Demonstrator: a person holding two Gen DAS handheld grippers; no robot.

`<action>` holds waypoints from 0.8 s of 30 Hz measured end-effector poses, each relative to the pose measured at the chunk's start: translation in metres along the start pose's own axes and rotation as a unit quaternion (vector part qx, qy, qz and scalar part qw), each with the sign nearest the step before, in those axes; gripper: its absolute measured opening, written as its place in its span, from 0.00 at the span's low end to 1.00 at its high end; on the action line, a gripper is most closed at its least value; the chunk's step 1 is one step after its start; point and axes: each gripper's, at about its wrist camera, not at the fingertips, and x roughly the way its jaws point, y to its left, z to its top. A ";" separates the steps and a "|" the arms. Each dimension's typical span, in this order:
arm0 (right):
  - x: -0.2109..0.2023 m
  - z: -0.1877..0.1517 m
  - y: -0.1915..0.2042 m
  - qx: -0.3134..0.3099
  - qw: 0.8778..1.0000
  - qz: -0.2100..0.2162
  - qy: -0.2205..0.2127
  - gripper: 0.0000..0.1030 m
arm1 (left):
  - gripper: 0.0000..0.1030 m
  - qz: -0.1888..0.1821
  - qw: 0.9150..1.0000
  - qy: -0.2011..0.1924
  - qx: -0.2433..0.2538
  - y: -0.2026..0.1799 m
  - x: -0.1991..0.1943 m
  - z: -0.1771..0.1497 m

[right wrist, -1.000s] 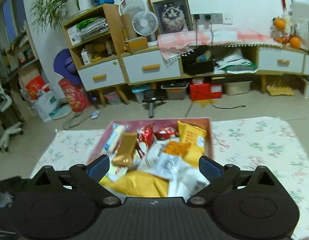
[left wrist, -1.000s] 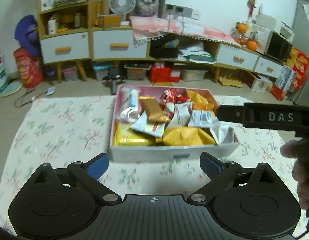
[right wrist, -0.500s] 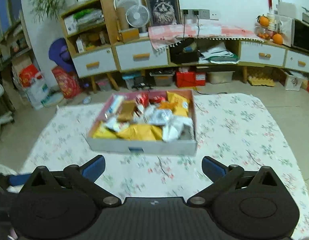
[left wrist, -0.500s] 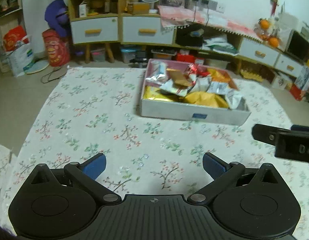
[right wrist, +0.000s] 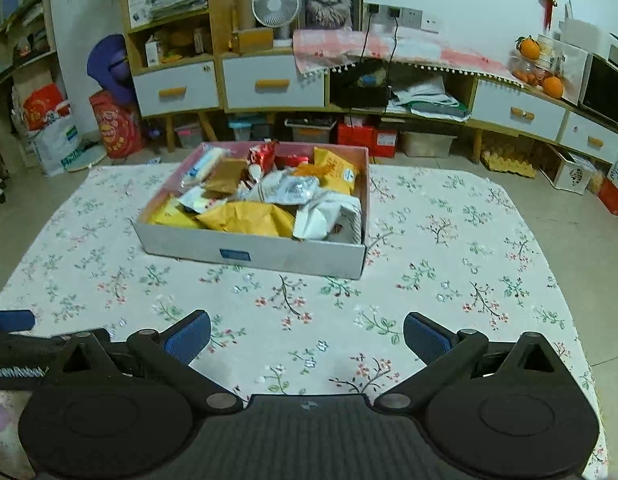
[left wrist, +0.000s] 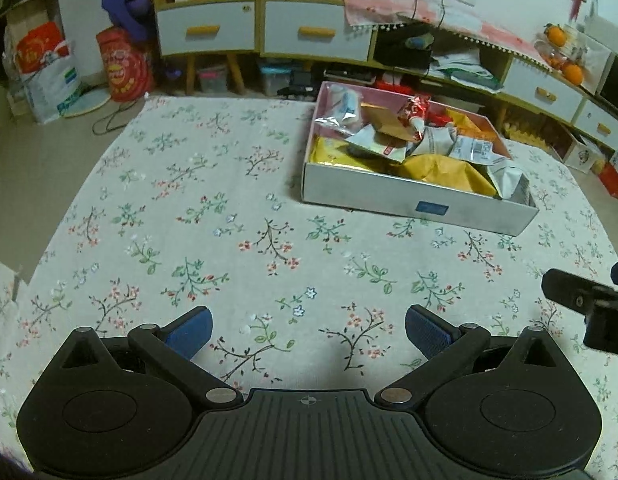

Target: Organize snacks

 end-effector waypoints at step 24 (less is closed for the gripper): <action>-0.008 -0.003 0.013 -0.014 1.000 0.004 -0.010 0.76 | 1.00 0.003 1.000 -0.017 0.007 -0.011 -0.014 -0.003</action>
